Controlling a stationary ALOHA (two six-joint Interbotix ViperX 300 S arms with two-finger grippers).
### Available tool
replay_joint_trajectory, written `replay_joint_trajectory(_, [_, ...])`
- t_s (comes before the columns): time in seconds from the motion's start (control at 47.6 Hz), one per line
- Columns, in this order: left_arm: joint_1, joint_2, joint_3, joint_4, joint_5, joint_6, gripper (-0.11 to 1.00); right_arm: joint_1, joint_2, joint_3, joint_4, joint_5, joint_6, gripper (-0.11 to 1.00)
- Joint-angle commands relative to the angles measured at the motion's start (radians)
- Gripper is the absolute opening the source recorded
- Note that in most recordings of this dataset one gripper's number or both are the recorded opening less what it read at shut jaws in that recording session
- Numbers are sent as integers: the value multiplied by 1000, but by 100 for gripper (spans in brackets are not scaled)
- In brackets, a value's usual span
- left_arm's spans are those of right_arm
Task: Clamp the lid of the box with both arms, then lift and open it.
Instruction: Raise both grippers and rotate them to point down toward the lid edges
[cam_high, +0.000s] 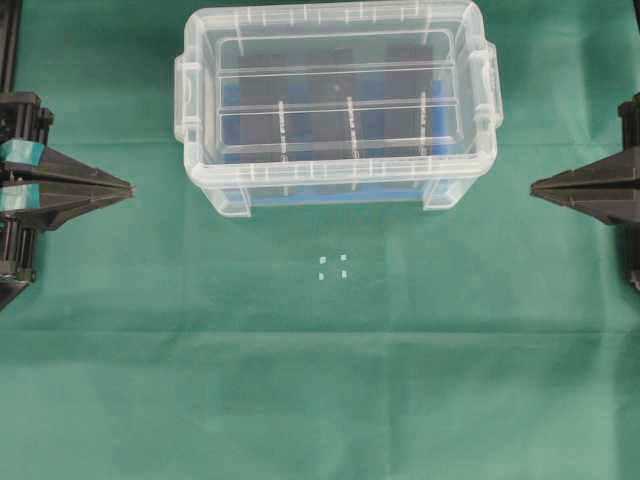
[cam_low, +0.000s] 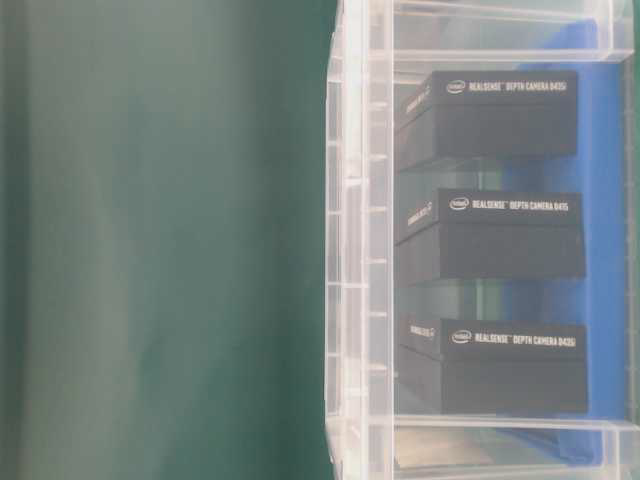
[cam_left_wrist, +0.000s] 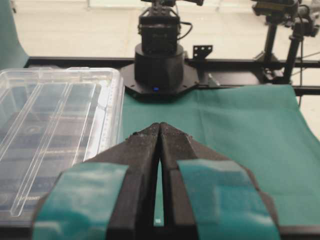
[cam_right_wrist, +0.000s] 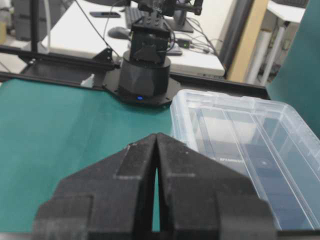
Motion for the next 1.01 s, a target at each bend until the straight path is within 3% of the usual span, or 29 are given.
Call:
replay_joint_trajectory(0.0, [5, 5, -26, 17, 11, 20, 1, -5, 11, -17, 0, 0, -3, 0])
replay_joint_trajectory(0.063, [5, 2, -32, 15, 23, 37, 5, -5, 20, -26, -2, 35, -3, 0])
replay_joint_trajectory(0.231, [3, -8, -40, 17, 40, 52, 0, -5, 26, -64, -2, 149, -3, 0])
replay_joint_trajectory(0.526, [38, -6, -54, 14, 49, 49, 0, -29, 29, -100, -3, 195, -2, 0])
replay_joint_trajectory(0.988, [219, 43, -137, 14, 232, 49, 0, -295, 69, -149, -12, 210, -12, 0])
